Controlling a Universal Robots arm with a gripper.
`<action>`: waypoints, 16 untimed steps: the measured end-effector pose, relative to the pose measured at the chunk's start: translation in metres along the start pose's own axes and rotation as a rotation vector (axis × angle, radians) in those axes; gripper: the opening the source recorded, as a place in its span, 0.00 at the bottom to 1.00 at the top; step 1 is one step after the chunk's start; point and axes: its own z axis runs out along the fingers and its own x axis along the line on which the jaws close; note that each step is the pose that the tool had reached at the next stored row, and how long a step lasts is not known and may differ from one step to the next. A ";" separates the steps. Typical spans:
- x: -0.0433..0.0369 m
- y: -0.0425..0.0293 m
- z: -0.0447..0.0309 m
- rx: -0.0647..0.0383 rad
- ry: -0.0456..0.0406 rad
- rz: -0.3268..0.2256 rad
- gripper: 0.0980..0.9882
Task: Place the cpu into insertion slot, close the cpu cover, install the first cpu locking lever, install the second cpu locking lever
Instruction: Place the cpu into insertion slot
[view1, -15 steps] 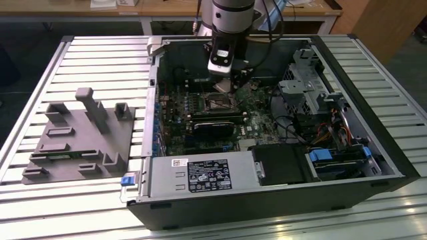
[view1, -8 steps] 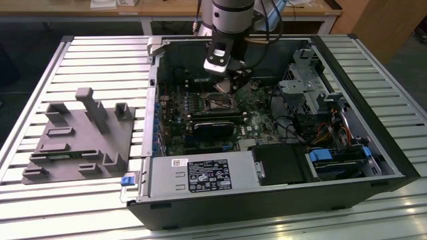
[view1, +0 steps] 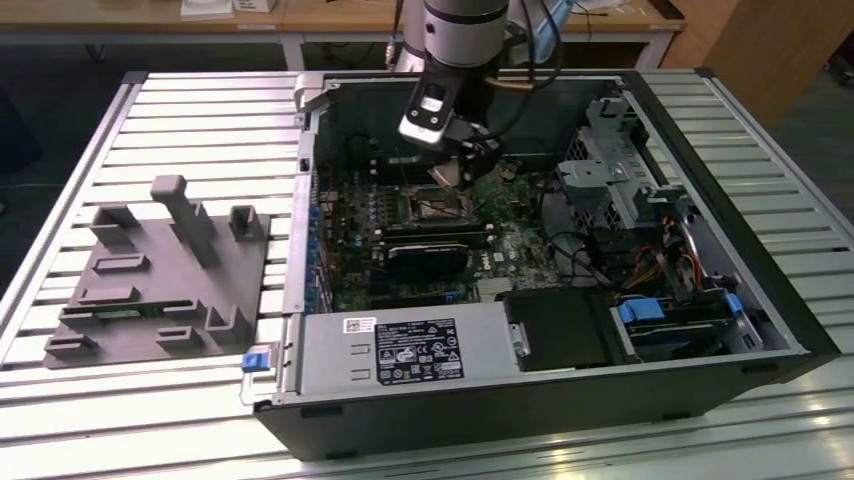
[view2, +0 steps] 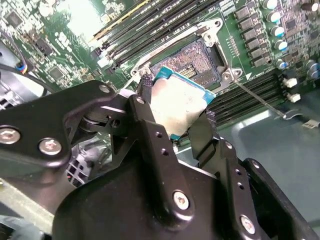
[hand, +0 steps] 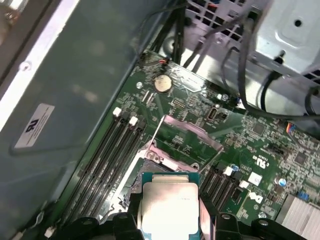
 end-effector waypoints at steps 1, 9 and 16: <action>0.0000 0.0000 0.0001 0.000 -0.0010 0.013 0.49; 0.0000 -0.0001 0.0008 -0.002 -0.0089 0.113 0.49; 0.0000 -0.0001 0.0016 -0.004 -0.0174 0.220 0.49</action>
